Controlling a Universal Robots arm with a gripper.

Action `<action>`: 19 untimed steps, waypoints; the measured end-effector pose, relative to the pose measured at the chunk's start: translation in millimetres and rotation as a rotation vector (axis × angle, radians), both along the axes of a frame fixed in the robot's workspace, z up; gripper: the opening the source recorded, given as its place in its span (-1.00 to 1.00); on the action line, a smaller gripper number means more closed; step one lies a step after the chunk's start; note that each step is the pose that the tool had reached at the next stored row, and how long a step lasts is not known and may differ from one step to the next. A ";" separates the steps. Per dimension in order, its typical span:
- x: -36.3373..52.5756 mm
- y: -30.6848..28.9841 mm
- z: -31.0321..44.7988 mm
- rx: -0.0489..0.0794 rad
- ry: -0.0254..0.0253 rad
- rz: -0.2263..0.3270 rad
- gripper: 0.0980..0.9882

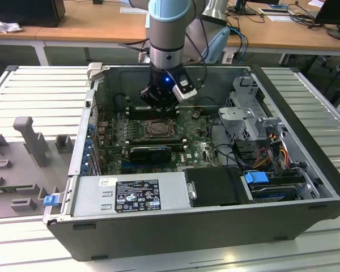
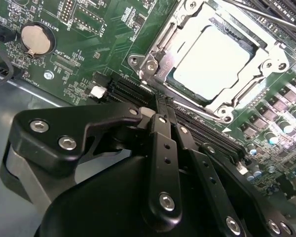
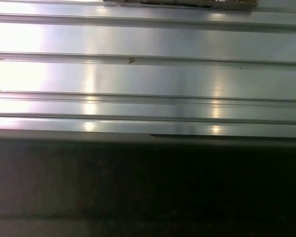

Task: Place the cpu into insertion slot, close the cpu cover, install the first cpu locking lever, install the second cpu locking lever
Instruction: 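Install the first cpu locking lever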

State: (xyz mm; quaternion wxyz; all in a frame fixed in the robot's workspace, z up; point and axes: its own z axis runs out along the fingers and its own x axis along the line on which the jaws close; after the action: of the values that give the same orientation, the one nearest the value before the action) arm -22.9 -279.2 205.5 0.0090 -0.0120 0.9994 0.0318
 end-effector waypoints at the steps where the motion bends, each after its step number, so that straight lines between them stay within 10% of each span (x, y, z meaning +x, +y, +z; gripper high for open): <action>1: 0.0 0.0 -0.4 0.000 0.0001 0.000 -0.98; 19: 0.1 -0.3 -5.1 -0.027 0.0006 0.001 -0.98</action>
State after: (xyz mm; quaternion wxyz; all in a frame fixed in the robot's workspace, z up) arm -22.8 -279.5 200.4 0.0086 -0.0124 0.9997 0.0182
